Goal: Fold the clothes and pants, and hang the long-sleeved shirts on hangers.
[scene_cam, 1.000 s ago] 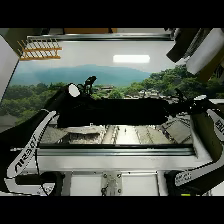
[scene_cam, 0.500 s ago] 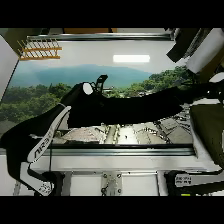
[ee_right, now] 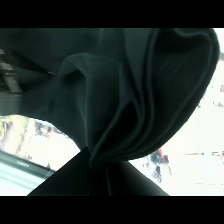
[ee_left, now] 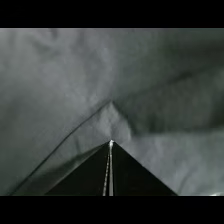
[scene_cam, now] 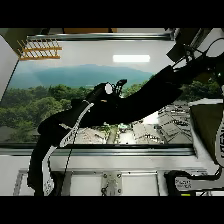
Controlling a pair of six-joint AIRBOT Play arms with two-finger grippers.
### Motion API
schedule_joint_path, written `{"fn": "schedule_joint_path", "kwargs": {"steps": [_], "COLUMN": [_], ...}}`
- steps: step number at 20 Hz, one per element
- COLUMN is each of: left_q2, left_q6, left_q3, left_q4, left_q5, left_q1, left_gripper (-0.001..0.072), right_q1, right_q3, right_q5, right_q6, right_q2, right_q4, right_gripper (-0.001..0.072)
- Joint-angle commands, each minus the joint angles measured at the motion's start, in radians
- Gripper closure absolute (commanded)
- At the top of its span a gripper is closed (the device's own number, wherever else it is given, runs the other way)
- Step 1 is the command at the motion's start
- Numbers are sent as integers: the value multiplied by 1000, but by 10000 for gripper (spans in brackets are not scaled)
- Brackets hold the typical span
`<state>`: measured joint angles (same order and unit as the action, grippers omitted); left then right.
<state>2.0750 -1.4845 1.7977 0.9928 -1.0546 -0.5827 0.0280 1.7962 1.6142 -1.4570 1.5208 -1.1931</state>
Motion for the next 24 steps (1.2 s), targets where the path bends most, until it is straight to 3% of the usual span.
{"fn": "schedule_joint_path", "kwargs": {"steps": [1,7,13,18,24], "left_q2": [58,58,37,-165,-379], "left_q6": [-1,-1,-9,-15,-15], "left_q3": [68,95,284,150,80], "left_q4": [0,2,71,163,166], "left_q5": [-56,-104,-230,-174,-176], "left_q1": [-8,12,142,327,576], "left_gripper": [702,702,702,702,702], "right_q1": [-86,-172,-301,-443,-632], "right_q3": [76,92,92,91,91], "right_q5": [14,3,-87,-211,-427], "right_q6": [-41,-93,-200,-324,-423], "right_q2": [-2,-2,-1,40,200], "right_q4": [-27,-26,-14,31,58], "right_gripper": [701,701,701,701,700]}}
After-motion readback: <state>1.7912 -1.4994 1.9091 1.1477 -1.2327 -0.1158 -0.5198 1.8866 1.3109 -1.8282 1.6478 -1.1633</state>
